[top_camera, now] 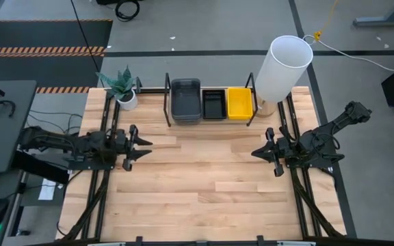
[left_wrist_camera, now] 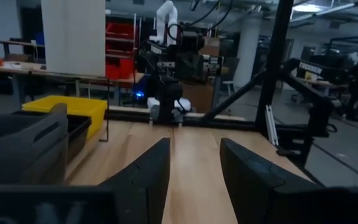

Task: Stack baskets on shelf by color
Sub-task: Return to Home Position

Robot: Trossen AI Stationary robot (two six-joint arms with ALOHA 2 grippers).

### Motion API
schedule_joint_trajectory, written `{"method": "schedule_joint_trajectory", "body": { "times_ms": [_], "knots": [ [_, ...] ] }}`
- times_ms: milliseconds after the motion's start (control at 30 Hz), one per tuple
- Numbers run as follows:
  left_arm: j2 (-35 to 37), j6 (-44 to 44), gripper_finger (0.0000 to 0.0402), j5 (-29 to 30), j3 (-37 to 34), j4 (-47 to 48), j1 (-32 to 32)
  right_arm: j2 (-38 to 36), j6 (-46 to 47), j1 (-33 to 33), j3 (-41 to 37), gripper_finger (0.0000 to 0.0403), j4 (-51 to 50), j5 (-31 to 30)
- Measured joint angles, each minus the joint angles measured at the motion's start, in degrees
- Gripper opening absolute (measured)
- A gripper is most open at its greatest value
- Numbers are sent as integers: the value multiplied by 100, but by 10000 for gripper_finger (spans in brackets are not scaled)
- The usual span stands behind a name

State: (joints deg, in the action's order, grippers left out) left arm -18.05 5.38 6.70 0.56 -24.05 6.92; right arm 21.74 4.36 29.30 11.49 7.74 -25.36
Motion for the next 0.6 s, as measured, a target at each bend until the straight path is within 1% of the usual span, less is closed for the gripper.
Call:
{"method": "schedule_joint_trajectory", "body": {
  "times_ms": [67,267,300,467,600],
  "knots": [
    [243,3,148,-12,-4,360,15,0,0,-2,0,23,-1,-2],
    [932,181,151,-11,-7,2063,13,0,0,0,0,23,-1,0],
    [1027,183,150,-34,-5,2200,13,0,0,-1,0,23,-1,0],
    [1270,-195,145,-506,-4,2290,13,-2,0,-1,0,23,1,-2],
    [1460,-61,149,-565,-2,2312,13,-2,0,-2,0,23,3,-2]
  ]
}}
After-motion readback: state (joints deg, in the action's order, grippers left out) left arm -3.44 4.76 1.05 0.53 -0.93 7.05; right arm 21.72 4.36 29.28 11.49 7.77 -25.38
